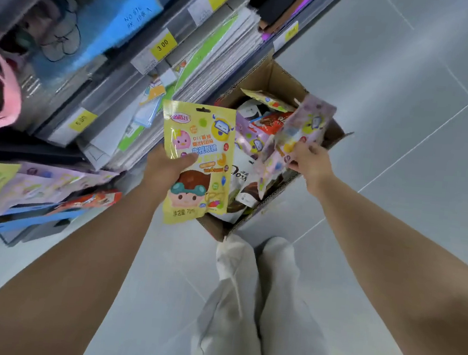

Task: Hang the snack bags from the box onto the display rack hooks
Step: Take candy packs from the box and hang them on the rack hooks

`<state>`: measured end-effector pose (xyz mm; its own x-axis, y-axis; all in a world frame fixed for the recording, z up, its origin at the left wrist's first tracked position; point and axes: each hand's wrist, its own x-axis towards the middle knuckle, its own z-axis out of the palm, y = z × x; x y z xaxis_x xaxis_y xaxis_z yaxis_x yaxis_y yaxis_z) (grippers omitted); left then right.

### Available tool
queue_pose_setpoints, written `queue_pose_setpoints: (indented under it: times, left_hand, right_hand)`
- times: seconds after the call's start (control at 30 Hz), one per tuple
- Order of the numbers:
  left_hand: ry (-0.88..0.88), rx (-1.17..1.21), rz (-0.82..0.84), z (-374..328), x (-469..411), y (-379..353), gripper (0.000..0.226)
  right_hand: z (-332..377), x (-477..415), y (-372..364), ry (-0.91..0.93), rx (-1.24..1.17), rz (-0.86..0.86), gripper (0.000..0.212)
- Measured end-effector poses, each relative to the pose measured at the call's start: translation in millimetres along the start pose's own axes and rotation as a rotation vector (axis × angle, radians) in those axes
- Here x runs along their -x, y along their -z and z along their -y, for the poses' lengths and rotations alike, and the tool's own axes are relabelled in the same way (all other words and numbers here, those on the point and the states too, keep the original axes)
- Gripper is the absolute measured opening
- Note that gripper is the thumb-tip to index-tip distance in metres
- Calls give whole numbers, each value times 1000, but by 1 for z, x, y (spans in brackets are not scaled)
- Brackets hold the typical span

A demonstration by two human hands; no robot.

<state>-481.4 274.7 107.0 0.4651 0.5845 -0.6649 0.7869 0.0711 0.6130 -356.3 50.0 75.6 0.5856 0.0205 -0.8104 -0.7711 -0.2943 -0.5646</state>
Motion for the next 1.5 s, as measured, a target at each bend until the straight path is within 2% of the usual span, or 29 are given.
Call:
queue_pose_setpoints:
  times: [0.07, 0.17, 0.23, 0.43, 0.5, 0.6, 0.7, 0.77, 0.83, 0.9, 0.93, 1.0, 1.07, 1.2, 1.27, 1.33, 1.4, 1.5]
  left_hand:
    - [-6, 3, 4, -8, 15, 8, 37]
    - [0, 38, -1, -24, 40, 21, 37]
    - [16, 90, 18, -37, 58, 31, 36]
    - [2, 165, 45, -80, 121, 78, 34]
    - [-2, 207, 64, -93, 145, 95, 38]
    - [-34, 325, 69, -105, 181, 123, 37]
    - [-71, 435, 79, -121, 228, 146, 31]
    - [-94, 430, 57, -128, 259, 160, 23]
    - [-101, 412, 7, -130, 285, 173, 12]
    - [-99, 457, 5, -127, 308, 184, 14]
    - [-95, 485, 21, -123, 315, 191, 16]
    - [-81, 544, 67, -116, 332, 203, 16]
    - [-60, 598, 98, -111, 347, 215, 21]
    - [5, 652, 127, -100, 366, 252, 27]
    - [-27, 637, 5, -97, 370, 273, 25]
    - [-110, 642, -264, -95, 372, 298, 9]
    - [-201, 573, -474, -95, 372, 321, 21]
    - [-298, 228, -556, -89, 366, 360, 31]
  right_hand:
    - [9, 21, 6, 11, -7, 27, 34]
    - [32, 56, 19, -4, -171, 112, 15]
    - [49, 79, 26, -8, -219, 150, 16]
    - [101, 167, 34, 91, 83, 158, 28]
    - [118, 199, 33, 122, 198, 199, 24]
    - [140, 243, 27, 175, 310, 287, 30]
    - [160, 283, 18, 249, 437, 415, 6]
    - [170, 305, 12, 287, 532, 468, 2]
    - [177, 328, 5, 291, 600, 500, 6]
    - [182, 349, -5, 307, 652, 548, 27]
    - [185, 360, -12, 316, 677, 568, 27]
    - [187, 381, -26, 341, 718, 566, 6]
    - [190, 396, -39, 381, 740, 554, 27]
    - [190, 430, -65, 471, 801, 529, 38]
    - [188, 444, -80, 503, 823, 528, 37]
    - [183, 454, -98, 531, 826, 535, 37]
    - [180, 462, -115, 553, 845, 526, 37]
    - [172, 477, -147, 578, 857, 509, 38]
